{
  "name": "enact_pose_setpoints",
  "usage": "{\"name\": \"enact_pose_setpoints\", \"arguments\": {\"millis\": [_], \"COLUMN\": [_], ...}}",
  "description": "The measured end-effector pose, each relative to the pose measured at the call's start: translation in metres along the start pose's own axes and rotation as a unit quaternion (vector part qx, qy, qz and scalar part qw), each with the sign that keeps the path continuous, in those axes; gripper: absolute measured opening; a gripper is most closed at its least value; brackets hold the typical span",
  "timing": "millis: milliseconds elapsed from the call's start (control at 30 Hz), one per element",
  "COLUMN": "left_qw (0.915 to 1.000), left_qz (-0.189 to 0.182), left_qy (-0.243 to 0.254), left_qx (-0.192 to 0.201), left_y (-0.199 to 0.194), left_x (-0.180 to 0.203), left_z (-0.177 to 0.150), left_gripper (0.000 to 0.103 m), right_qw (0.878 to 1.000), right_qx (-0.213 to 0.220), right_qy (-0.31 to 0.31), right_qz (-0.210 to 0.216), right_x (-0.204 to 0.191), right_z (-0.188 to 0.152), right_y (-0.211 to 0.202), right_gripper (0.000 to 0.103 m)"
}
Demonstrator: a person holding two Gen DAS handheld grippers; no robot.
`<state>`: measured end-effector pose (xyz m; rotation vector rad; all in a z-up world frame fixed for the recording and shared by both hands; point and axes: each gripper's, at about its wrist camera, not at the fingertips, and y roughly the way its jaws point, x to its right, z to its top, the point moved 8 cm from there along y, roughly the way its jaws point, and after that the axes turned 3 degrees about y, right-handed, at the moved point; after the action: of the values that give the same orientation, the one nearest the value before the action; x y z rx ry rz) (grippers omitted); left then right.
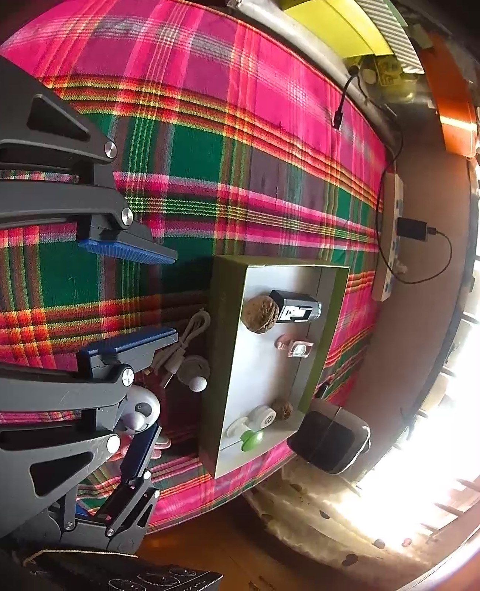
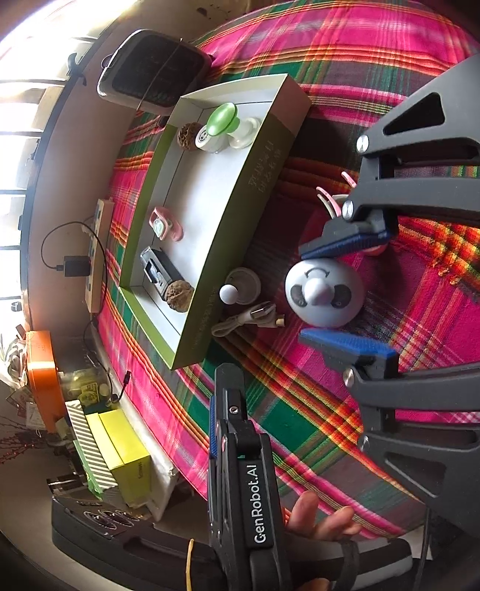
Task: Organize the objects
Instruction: 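Move the right gripper to the white round toy and the left gripper to the white cable, then close the right gripper on the white round toy with grey ears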
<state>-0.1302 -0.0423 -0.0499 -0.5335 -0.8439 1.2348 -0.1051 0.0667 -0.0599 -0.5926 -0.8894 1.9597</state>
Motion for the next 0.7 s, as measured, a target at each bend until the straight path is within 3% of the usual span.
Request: {"name": "enact_pose_setpoints", "arguments": {"millis": [333,700], "left_qw": [0.9999,0.9998], "left_qz": [-0.009,-0.012], "left_qy": [-0.003,0.011], "left_qx": [-0.005,-0.012], "left_y": [0.001,0.004], "left_x": [0.007,0.024], "left_z": [0.000,0.003], "left_gripper": [0.034,0.034], "right_qw": [1.000,0.999], "right_qx": [0.018,0.036], "right_qy": [-0.003,0.025], "right_qz": [0.004,0.010], "right_x": [-0.002,0.012], "right_z": [0.005,0.005], "right_y": [-0.009,-0.020], "right_gripper": [0.027,0.027]}}
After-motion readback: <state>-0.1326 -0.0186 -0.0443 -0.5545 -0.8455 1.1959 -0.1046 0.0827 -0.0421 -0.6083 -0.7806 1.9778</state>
